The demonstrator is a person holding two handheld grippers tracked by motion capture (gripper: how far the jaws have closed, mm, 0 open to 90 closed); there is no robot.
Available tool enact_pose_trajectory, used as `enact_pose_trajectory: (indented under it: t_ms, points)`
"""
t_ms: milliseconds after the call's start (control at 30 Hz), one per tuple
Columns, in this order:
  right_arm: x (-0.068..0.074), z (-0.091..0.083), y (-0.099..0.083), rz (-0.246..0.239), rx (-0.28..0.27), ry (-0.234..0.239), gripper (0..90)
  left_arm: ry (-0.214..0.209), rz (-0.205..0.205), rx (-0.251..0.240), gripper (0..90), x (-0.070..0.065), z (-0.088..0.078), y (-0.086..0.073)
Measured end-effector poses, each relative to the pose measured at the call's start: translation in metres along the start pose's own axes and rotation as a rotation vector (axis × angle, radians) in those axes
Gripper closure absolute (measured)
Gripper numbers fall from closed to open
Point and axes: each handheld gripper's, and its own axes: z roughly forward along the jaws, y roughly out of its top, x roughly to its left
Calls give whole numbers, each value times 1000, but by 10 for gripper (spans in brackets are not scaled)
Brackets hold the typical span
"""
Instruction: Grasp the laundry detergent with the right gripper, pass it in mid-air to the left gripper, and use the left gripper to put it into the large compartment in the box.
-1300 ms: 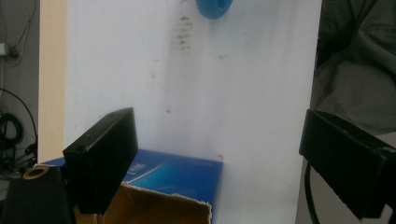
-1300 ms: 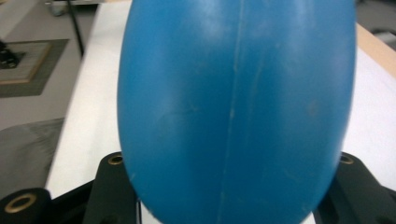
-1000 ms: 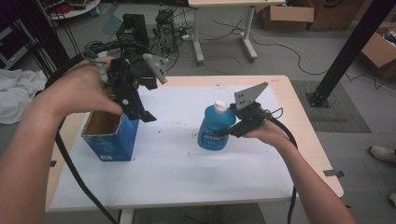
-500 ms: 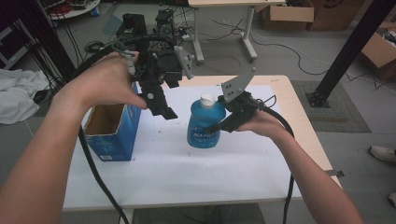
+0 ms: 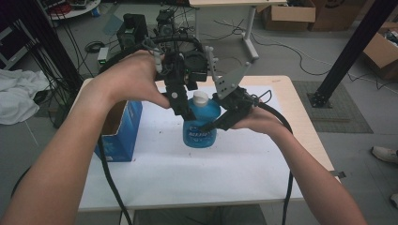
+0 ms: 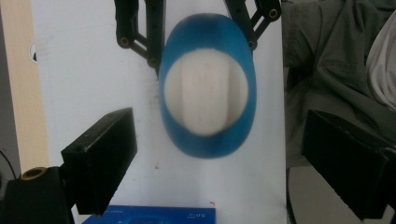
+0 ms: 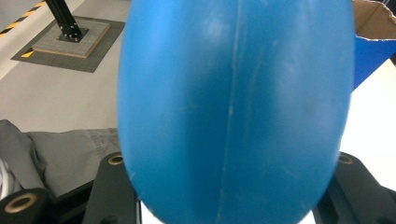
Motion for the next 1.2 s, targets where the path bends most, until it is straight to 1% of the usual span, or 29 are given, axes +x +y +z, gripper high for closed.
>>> enact_pose_trajectory:
  t_ms: [67,100,167,233,267,500,533,667,800,933,1000,1067,1200]
  points:
    - [0,1,2,0,1,2,458,-1,-1,1,111,0,1,1]
    - [0,1,3,1,3,2,458,-4,0,12,109,1,3,3]
    - [-1,2,5,-1,10,2,458,-4,-4,16,109,2,4,4]
    - [0,3,7,3,18,1,458,-7,5,27,109,4,6,6]
    - [0,4,7,8,20,3,458,-6,-5,27,109,3,7,6]
    - [-1,6,11,1,20,1,459,-3,-13,39,112,5,11,6]
    - [-1,6,12,6,23,3,459,2,-14,49,113,5,13,6]
    - [-1,6,13,10,27,4,459,-1,-18,60,113,5,16,6]
    - [-1,6,14,20,27,4,459,1,-19,60,121,5,16,5]
    - [0,6,14,20,30,-1,459,0,-15,62,155,4,16,6]
    - [0,6,15,28,29,-1,459,0,-17,62,155,4,17,6]
    - [0,6,15,22,29,0,459,1,-18,65,156,4,17,6]
    - [1,5,15,27,28,-3,459,3,-20,66,159,4,17,5]
